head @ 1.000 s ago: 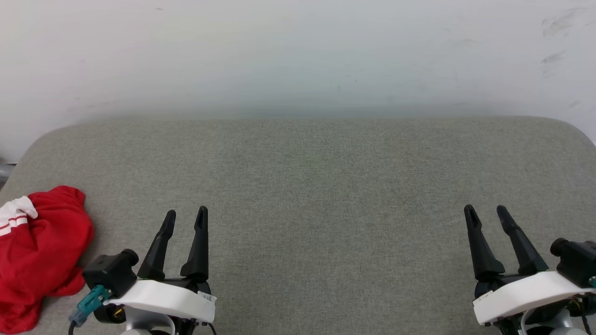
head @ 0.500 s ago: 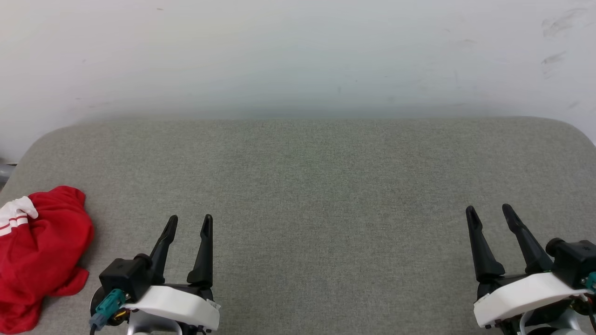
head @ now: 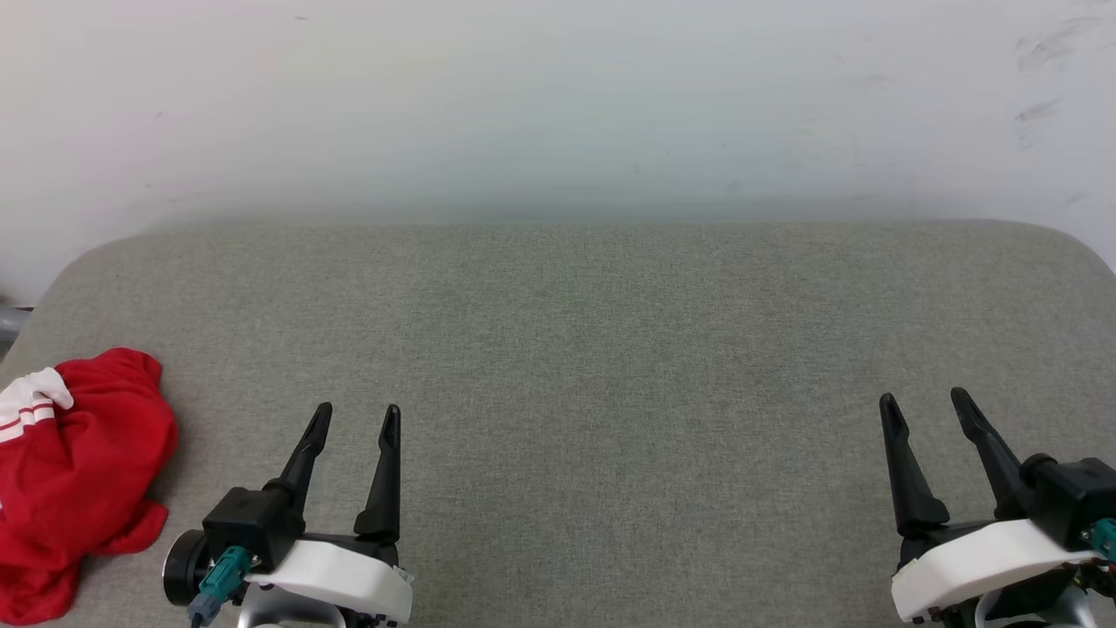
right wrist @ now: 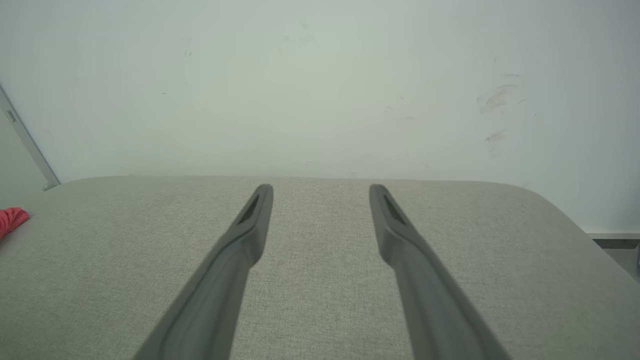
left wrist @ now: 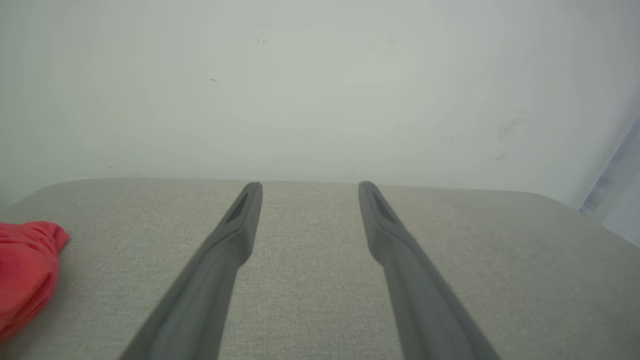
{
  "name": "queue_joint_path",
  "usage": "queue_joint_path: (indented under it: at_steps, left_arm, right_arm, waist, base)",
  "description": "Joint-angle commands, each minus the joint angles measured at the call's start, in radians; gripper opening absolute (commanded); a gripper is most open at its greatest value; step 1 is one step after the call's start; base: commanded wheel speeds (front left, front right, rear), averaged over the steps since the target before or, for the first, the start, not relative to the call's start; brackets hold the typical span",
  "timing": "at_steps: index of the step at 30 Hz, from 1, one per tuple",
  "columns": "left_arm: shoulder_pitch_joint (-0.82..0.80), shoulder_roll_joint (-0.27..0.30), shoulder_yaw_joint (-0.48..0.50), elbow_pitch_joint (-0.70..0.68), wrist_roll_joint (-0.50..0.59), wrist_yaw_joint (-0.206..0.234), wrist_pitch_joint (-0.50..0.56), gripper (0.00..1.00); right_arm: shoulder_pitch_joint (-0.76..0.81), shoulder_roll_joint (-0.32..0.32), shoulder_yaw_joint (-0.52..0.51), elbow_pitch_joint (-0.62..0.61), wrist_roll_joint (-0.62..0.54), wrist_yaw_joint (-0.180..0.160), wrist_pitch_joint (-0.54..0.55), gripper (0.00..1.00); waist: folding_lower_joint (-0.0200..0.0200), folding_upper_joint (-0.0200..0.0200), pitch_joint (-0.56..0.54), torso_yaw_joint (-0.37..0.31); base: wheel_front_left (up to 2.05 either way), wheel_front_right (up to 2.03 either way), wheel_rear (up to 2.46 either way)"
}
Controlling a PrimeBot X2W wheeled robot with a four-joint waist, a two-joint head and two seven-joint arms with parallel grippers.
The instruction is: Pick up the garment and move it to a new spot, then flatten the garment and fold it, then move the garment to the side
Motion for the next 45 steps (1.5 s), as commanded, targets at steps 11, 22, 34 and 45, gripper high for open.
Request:
queue_joint_path:
  at_steps: [11, 22, 34, 45]
  left_arm:
    - [0.002, -0.005, 0.005, 0.009, 0.067, 0.002, -0.027, 1.00]
    - [-0.015, -0.007, 0.017, 0.033, 0.057, 0.004, -0.028, 1.00]
    - [-0.034, -0.005, 0.059, 0.052, 0.062, 0.026, -0.028, 1.00]
    - [-0.034, 0.010, 0.104, 0.057, 0.073, 0.040, -0.028, 1.00]
  right_arm:
    - [0.017, 0.004, -0.002, -0.012, -0.032, 0.000, -0.021, 1.00]
    - [0.021, 0.004, -0.007, -0.009, -0.012, 0.000, -0.021, 1.00]
    - [0.003, 0.004, 0.026, -0.045, -0.046, 0.000, 0.009, 1.00]
    - [-0.007, 0.003, 0.077, -0.043, -0.066, 0.000, 0.019, 1.00]
  waist:
    - [0.0000, 0.0000, 0.000, 0.005]
    - [0.0000, 0.0000, 0.004, 0.034]
    - [0.0000, 0.0000, 0.008, 0.193]
    - [0.0000, 0.0000, 0.005, 0.375]
  base:
    - [0.00, 0.00, 0.00]
    - [0.00, 0.00, 0.00]
    - [0.00, 0.00, 0.00]
    - [0.00, 0.00, 0.00]
